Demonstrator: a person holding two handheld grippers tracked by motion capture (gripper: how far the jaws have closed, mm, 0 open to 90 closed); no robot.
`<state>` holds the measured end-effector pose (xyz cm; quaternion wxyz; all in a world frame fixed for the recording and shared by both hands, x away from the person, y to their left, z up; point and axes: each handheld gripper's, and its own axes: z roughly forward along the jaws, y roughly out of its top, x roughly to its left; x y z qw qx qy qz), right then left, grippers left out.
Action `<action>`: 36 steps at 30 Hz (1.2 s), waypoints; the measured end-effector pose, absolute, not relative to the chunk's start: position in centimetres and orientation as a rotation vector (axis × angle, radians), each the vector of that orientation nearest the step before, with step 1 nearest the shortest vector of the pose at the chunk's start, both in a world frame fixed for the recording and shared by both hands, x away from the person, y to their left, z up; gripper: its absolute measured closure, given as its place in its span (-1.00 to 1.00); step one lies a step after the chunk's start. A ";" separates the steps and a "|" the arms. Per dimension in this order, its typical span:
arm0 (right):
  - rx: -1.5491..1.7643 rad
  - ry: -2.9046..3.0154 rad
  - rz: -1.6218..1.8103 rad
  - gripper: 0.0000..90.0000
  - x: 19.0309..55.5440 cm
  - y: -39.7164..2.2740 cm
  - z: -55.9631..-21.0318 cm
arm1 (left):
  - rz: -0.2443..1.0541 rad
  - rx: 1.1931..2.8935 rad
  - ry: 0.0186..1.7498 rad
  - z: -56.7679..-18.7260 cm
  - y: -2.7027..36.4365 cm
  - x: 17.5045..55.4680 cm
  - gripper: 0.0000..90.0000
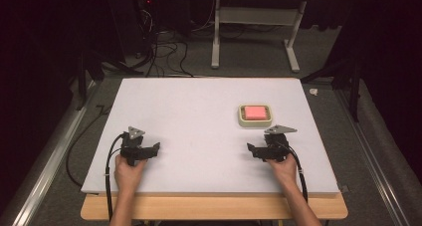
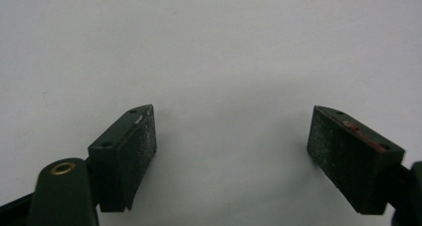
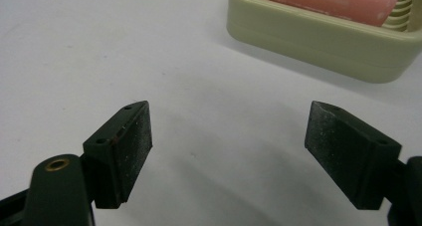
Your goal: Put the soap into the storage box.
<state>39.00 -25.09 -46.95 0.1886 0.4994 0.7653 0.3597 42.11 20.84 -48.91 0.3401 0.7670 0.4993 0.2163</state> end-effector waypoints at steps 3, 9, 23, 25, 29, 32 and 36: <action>1.404 2.159 0.998 -0.57 39.0 -25.0 -47.2 | 0.563 1.995 1.299 -48.9 20.8 42.1 -0.55; 1.374 2.161 0.939 -0.57 39.0 -24.5 -47.5 | 0.563 1.995 1.299 -48.9 20.8 42.1 -0.55; 1.360 2.176 0.882 -0.58 39.0 -24.1 -48.3 | 0.566 1.996 1.299 -48.9 20.8 42.1 -0.56; 1.364 2.176 0.887 -0.58 39.0 -24.1 -48.3 | 0.566 1.994 1.299 -48.9 20.8 42.1 -0.56; 1.369 2.176 0.890 -0.58 39.0 -24.1 -48.4 | 0.564 1.995 1.300 -48.9 20.8 42.1 -0.55; 1.368 2.176 0.889 -0.58 39.0 -24.1 -48.4 | 0.565 1.995 1.300 -48.9 20.8 42.1 -0.55; 1.367 2.178 0.890 -0.58 39.1 -24.2 -48.4 | 0.564 1.995 1.300 -48.9 20.8 42.1 -0.56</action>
